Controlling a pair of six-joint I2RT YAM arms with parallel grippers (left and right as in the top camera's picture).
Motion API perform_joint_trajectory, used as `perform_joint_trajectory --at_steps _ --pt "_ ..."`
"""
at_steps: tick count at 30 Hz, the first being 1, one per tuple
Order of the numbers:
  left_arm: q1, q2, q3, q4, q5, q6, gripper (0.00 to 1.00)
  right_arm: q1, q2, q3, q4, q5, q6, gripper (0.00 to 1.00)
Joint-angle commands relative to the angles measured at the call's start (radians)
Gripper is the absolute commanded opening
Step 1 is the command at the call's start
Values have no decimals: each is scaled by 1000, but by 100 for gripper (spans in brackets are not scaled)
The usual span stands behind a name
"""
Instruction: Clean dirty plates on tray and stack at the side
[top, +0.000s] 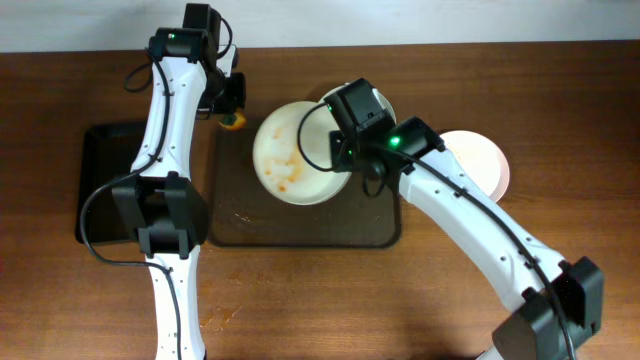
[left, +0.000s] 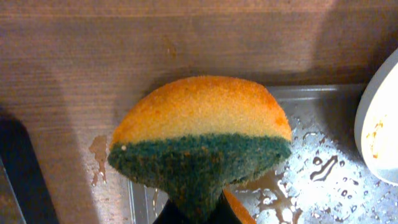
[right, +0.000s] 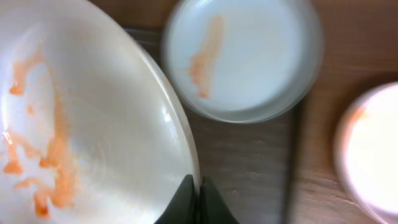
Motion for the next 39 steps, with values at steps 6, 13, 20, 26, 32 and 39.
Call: perform_joint_trajectory --at_steps 6,13,20,26,32,39 --pt "2 -8 13 23 -7 -11 1 304 3 7 47 996 -127 4" --pt "2 -8 13 17 -7 -10 0 390 3 7 266 1094 -293 4" --pt "8 -8 13 -28 -6 -11 0 224 61 3 152 198 106 4" --pt "34 -8 13 -38 0 -26 1 126 363 3 192 -221 259 4" --pt "34 -8 13 -37 0 -26 0 -10 379 3 315 -469 3 44" --pt "34 -8 13 -34 0 -26 0 20 475 4 370 -461 87 28"
